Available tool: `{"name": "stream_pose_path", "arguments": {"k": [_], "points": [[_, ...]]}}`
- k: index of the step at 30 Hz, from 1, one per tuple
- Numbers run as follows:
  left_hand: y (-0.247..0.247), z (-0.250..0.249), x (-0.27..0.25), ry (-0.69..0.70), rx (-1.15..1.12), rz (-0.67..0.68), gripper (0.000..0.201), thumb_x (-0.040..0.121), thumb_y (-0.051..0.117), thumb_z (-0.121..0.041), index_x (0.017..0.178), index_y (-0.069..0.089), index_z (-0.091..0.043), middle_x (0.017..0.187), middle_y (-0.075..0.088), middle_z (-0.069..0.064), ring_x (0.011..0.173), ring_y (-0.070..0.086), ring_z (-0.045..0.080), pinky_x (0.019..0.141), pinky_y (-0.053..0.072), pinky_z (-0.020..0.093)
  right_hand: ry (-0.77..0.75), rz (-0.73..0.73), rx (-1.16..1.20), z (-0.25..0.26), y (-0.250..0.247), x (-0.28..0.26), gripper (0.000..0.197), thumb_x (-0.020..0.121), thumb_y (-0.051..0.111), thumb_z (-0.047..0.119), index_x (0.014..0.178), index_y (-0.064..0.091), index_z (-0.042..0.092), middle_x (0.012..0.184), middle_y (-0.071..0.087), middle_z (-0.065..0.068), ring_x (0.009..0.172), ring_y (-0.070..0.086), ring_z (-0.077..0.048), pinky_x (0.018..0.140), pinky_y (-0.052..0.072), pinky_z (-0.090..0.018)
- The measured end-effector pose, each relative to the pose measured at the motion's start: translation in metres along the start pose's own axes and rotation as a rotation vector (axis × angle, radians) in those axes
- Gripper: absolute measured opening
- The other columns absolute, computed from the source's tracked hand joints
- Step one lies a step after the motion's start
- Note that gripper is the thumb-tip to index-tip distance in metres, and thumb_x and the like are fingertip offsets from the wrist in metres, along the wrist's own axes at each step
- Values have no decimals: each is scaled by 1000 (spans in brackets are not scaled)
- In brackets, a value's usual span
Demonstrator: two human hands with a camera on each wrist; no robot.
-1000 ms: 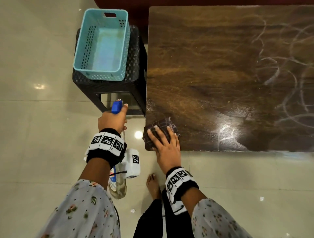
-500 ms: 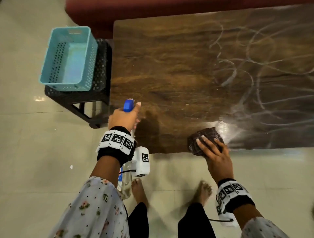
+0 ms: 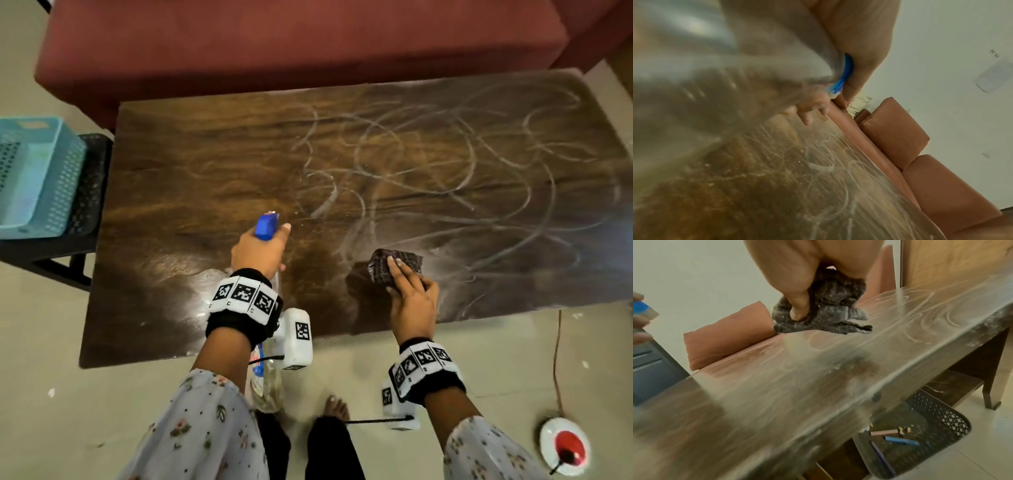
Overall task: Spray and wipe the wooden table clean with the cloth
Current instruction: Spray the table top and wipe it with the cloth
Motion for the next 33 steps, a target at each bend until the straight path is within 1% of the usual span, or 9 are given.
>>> {"name": "stream_pose_path", "arguments": {"k": [3,7,9,12,16,21,26,30,33], "points": [[20,-22,6,52,-66,5,31,84,64,-41,103,66,-18,79,67,-3,38,57,1,72,57,31,37,-6,17,-6,-6,25,48,87,55,5,130,52,26,129,60,-1,103,43,-36,89,46,-39],[44,-51,24,80,-47,23,29,81,65,-47,86,67,-18,66,65,-6,30,50,2,57,49,21,38,-30,16,-14,-13,66,47,88,54,5,130,52,24,129,60,-1,104,42,-35,91,44,-35],[60,-66,39,88,-54,46,34,81,62,-52,75,66,-19,61,65,-6,30,50,3,61,51,19,31,-52,3,-19,-15,93,46,88,54,6,131,52,24,129,59,-1,102,42,-35,90,43,-34],[80,-83,64,69,-88,62,48,81,57,-60,58,62,-19,59,68,-2,42,58,13,80,54,29,24,-62,-36,-24,-15,135,46,89,54,7,131,52,25,130,59,-1,100,42,-36,87,43,-34],[99,-104,94,4,-129,91,56,79,54,-66,54,62,-16,56,68,0,39,56,13,76,54,29,42,-12,-71,-26,-12,190,46,91,51,8,133,49,25,134,56,0,103,41,-37,89,42,-36],[111,-135,121,-12,-94,123,54,80,56,-63,56,61,-15,56,67,3,41,57,15,73,53,26,99,8,-70,-25,-14,237,46,91,50,10,134,48,28,136,53,1,109,39,-35,91,41,-37],[123,-153,138,-40,-56,123,59,70,61,-69,58,62,-11,52,66,3,40,58,14,69,54,25,158,-4,-48,-29,-16,267,45,92,49,11,135,47,28,138,51,0,111,38,-35,97,36,-35],[133,-160,140,-24,20,99,71,67,57,-76,71,69,-6,49,62,3,50,64,13,71,49,25,162,-28,-41,-35,-17,283,46,91,51,10,134,48,26,137,53,-2,107,39,-36,94,29,-28],[144,-161,144,-44,28,111,75,62,59,-78,78,70,-5,51,64,3,48,64,13,73,54,28,165,-37,-39,-42,-16,294,45,91,51,10,133,49,26,136,54,-1,106,39,-37,93,28,-28]]}}
Point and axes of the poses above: each hand's wrist, its own x-axis towards the middle knuckle, its own y-axis out of the palm, z = x × y, the point moved 4 cm from there along x, towards the middle knuckle
